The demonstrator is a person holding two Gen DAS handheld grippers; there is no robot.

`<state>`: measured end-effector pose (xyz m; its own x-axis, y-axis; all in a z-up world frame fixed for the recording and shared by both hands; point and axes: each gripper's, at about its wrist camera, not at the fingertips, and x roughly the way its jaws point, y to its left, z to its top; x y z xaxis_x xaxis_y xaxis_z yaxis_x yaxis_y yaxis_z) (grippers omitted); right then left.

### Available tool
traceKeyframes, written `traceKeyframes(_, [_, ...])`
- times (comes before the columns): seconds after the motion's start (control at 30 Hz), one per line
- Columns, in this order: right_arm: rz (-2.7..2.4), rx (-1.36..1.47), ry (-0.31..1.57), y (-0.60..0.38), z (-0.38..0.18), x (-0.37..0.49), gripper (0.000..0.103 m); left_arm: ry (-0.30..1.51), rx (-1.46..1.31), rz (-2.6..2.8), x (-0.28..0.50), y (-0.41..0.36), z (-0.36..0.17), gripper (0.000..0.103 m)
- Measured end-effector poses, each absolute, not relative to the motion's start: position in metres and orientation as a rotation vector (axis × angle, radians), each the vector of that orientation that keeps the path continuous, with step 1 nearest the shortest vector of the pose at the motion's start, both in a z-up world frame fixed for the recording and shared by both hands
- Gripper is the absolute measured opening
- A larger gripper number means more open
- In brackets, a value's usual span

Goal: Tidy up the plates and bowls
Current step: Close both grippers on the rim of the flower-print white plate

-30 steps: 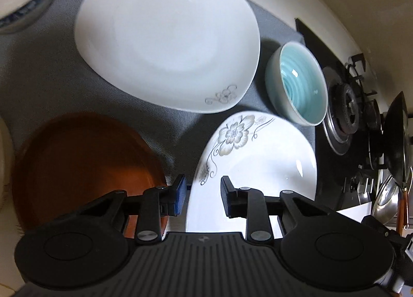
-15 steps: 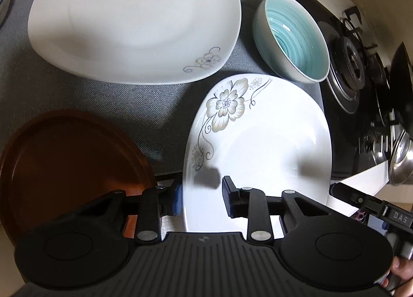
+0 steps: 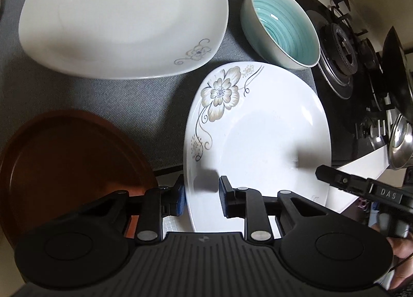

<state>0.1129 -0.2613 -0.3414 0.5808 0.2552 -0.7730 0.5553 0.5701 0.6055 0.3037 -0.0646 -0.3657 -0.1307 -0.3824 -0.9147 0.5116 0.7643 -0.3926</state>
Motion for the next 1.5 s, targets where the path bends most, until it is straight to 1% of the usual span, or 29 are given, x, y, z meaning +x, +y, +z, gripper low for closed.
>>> traceKeyframes(0.03, [-0.223,0.962,0.975,-0.26,-0.341,0.112,0.035,1.511,0.121,-0.763,0.301,-0.066,-0.365,0.027])
traceKeyframes(0.07, [-0.229,0.945,0.981,-0.259,-0.34,0.112,0.029,1.5,0.14,-0.759,0.298,-0.067,-0.363,0.027])
traceKeyframes(0.1, [-0.234,0.942,0.983,-0.258,-0.339,0.11,0.027,1.487,0.161,-0.764,0.294,-0.068,-0.361,0.027])
traceKeyframes(0.2, [-0.225,0.942,0.971,-0.261,-0.337,0.101,0.026,1.469,0.18,-0.809,0.288,-0.07,-0.361,0.027])
traceKeyframes(0.37, [-0.196,0.947,0.987,-0.266,-0.337,0.094,0.027,1.531,0.078,-0.822,0.298,-0.061,-0.37,0.026])
traceKeyframes(0.47, [-0.186,0.971,0.983,-0.267,-0.339,0.092,0.033,1.539,0.076,-0.82,0.3,-0.064,-0.37,0.028])
traceKeyframes(0.53, [-0.178,0.974,0.98,-0.266,-0.339,0.094,0.039,1.523,0.1,-0.846,0.298,-0.066,-0.369,0.033])
traceKeyframes(0.6, [-0.165,0.977,0.973,-0.263,-0.339,0.096,0.055,1.495,0.133,-0.863,0.294,-0.069,-0.367,0.033])
traceKeyframes(0.67, [-0.169,0.938,0.983,-0.258,-0.336,0.1,0.06,1.472,0.153,-0.866,0.29,-0.072,-0.365,0.032])
traceKeyframes(0.7, [-0.175,0.908,0.992,-0.255,-0.335,0.103,0.059,1.461,0.161,-0.862,0.288,-0.073,-0.364,0.031])
traceKeyframes(0.73, [-0.182,0.871,1.0,-0.252,-0.333,0.104,0.058,1.449,0.172,-0.854,0.286,-0.073,-0.363,0.029])
traceKeyframes(0.77, [-0.192,0.824,1.007,-0.25,-0.331,0.105,0.05,1.44,0.182,-0.846,0.284,-0.073,-0.363,0.028])
traceKeyframes(0.8, [-0.206,0.785,1.009,-0.249,-0.329,0.105,0.035,1.434,0.191,-0.843,0.283,-0.073,-0.362,0.028])
traceKeyframes(0.83, [-0.215,0.776,1.007,-0.251,-0.329,0.103,0.029,1.432,0.186,-0.838,0.283,-0.073,-0.362,0.028])
traceKeyframes(0.87, [-0.218,0.791,1.004,-0.255,-0.33,0.101,0.021,1.435,0.171,-0.831,0.284,-0.071,-0.363,0.028])
traceKeyframes(0.9, [-0.222,0.811,1.001,-0.257,-0.332,0.098,0.015,1.434,0.164,-0.833,0.285,-0.07,-0.364,0.027])
traceKeyframes(0.97, [-0.217,0.823,1.006,-0.259,-0.335,0.096,0.013,1.44,0.145,-0.829,0.287,-0.068,-0.364,0.025])
traceKeyframes(1.23, [-0.212,0.746,1.015,-0.252,-0.333,0.098,0.014,1.438,0.132,-0.829,0.289,-0.06,-0.361,0.024])
traceKeyframes(1.43, [-0.205,0.883,0.966,-0.264,-0.342,0.091,0.014,1.426,0.127,-0.826,0.287,-0.057,-0.36,0.024])
traceKeyframes(1.5, [-0.201,0.876,0.969,-0.263,-0.342,0.091,0.012,1.427,0.113,-0.809,0.286,-0.056,-0.359,0.024])
